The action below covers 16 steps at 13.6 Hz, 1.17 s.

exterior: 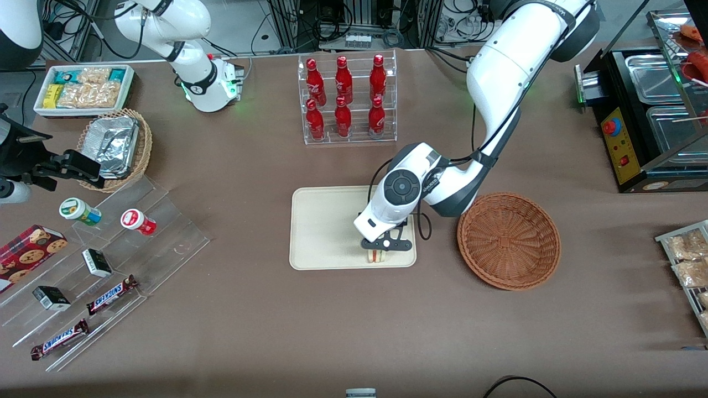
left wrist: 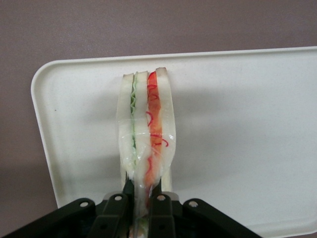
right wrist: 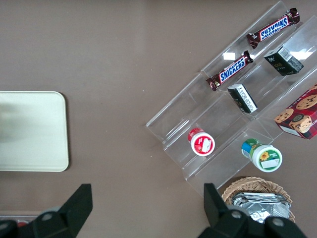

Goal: Place sandwich from basket to tray
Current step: 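Lower the sandwich onto the tray and open the left gripper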

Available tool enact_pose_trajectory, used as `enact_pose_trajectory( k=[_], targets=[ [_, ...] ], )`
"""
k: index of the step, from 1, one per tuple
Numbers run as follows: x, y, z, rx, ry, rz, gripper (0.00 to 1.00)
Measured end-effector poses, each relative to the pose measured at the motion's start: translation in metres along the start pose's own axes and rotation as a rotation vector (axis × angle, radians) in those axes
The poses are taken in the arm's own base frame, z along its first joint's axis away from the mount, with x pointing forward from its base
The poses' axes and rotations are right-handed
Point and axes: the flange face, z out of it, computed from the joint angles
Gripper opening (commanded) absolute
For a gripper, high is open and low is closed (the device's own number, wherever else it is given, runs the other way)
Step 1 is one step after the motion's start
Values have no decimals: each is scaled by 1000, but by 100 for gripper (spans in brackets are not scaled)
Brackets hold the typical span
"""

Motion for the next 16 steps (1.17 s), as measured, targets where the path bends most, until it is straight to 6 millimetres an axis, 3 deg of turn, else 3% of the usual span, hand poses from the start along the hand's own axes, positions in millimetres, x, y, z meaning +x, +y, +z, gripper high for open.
enact_pose_trajectory(
  k=[5, 7, 8, 16],
  targets=[
    [-11, 9, 11, 14, -14, 22, 3],
    [-12, 10, 11, 15, -15, 23, 57],
    [-11, 9, 12, 16, -15, 22, 100],
    [-8, 5, 13, 20, -14, 13, 100]
  ],
)
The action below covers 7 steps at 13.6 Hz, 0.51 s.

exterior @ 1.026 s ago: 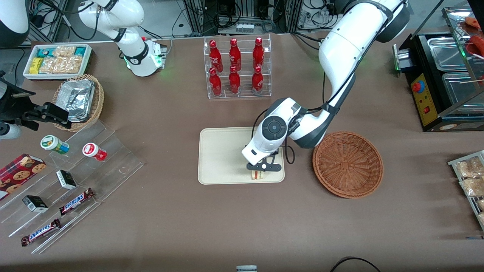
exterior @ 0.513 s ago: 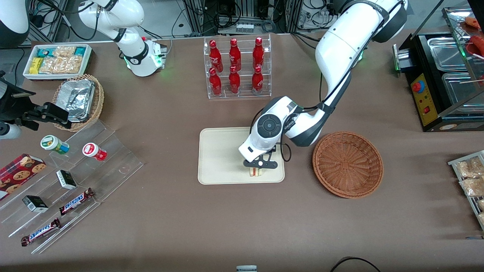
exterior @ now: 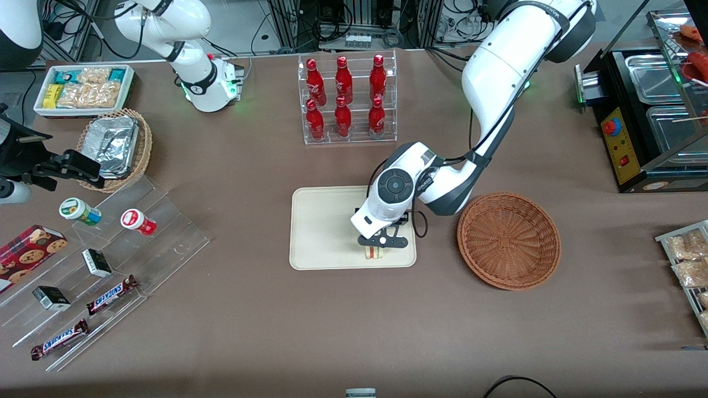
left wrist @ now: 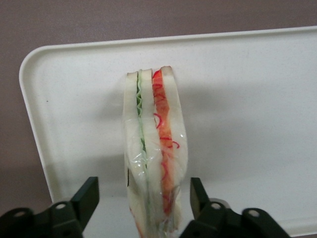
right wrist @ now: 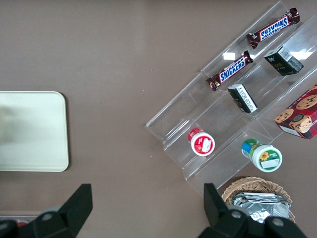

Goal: Place sandwich from basket to tray
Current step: 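Lower the sandwich onto the tray and open the left gripper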

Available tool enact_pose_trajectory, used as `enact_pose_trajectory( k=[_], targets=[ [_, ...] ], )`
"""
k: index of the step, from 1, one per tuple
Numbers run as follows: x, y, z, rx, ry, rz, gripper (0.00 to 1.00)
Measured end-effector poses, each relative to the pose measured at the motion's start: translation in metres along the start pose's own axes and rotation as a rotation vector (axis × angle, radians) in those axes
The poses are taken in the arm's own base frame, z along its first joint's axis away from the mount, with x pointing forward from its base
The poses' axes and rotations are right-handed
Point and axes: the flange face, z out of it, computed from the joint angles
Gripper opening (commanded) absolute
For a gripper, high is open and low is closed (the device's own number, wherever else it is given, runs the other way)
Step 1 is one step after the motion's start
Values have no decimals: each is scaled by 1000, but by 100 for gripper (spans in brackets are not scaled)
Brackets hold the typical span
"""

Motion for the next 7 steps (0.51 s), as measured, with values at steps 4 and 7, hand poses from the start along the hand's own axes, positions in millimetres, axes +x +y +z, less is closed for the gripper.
enact_pose_trajectory(
  k=[4, 7],
  targets=[
    [5, 0, -10, -9, 15, -9, 100],
    [4, 1, -32, 4, 12, -10, 100]
  ],
)
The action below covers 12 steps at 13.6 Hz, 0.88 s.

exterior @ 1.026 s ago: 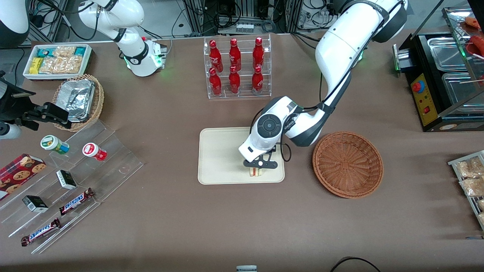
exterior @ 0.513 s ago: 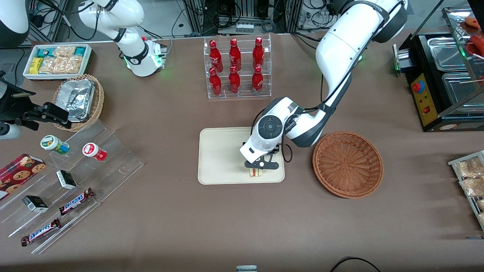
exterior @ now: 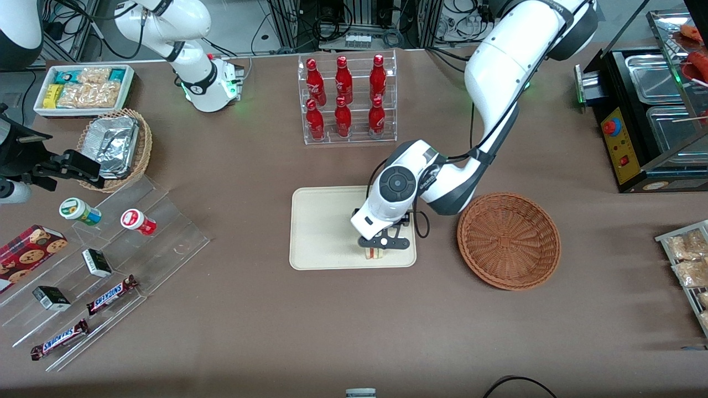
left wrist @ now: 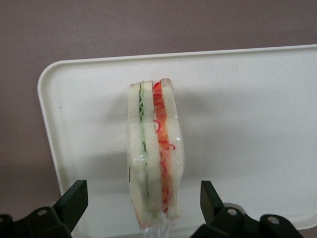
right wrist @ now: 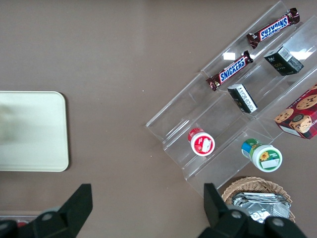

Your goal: Place sandwich from basket to tray

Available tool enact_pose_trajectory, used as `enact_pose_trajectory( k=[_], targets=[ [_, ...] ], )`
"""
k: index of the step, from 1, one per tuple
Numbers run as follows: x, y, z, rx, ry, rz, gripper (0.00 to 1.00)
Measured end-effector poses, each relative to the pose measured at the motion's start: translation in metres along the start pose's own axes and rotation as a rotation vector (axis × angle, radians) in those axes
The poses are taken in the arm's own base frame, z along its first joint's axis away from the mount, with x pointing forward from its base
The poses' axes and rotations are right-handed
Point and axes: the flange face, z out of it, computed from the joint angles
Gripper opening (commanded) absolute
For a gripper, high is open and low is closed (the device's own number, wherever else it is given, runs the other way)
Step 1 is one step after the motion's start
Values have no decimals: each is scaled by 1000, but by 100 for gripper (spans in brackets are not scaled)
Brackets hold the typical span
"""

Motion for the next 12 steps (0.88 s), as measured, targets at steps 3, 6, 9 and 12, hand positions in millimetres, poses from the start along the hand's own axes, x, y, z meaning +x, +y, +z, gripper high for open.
enact_pose_trajectory(
  k=[3, 6, 9, 12],
  targets=[
    [-2, -1, -32, 24, -8, -27, 100],
    [-5, -2, -60, 40, -7, -105, 100],
    [-2, -12, -88, 17, -20, -172, 100],
    [7, -38, -123, 8, -39, -218, 100]
  ],
)
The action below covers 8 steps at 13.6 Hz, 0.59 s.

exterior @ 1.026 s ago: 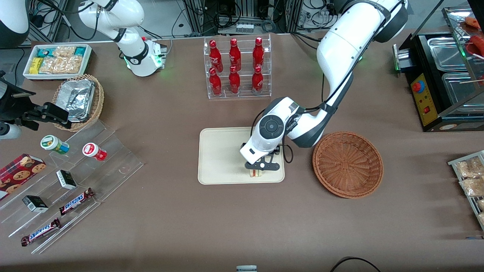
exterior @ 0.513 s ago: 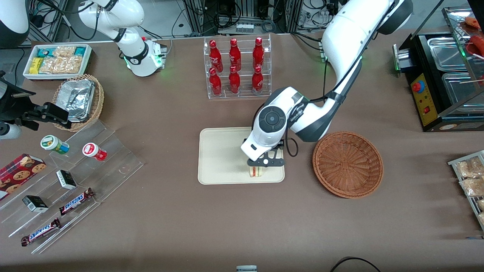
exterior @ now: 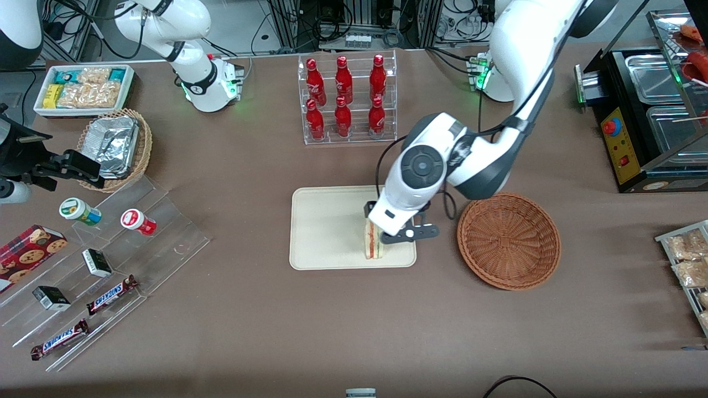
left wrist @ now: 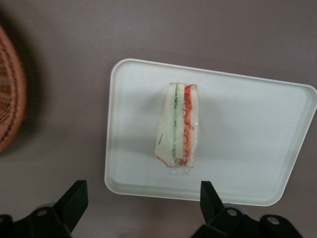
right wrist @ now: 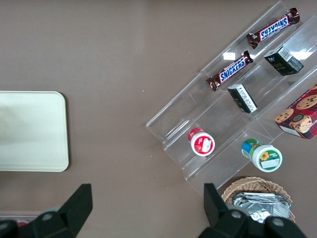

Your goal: Place sandwich from basket to tray

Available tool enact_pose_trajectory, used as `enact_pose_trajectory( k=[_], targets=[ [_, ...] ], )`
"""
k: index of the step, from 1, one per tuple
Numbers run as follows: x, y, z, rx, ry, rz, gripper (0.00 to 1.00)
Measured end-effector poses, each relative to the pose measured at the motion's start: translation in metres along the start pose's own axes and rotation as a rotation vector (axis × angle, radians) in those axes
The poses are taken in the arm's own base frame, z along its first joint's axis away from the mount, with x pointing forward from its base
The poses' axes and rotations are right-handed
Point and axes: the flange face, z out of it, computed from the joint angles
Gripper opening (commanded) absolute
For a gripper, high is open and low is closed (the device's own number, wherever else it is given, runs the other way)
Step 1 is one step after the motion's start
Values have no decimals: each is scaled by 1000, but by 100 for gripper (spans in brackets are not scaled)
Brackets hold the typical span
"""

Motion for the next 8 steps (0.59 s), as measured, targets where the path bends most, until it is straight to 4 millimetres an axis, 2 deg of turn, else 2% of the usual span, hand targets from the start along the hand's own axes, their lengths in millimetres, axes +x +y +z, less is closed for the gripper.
enact_pose_trajectory(
  k=[4, 6, 8],
  targets=[
    [12, -13, -48, -34, 46, 125, 100],
    [26, -31, -73, -44, 90, 177, 100],
    [38, -63, -100, -34, 108, 156, 100]
  ],
)
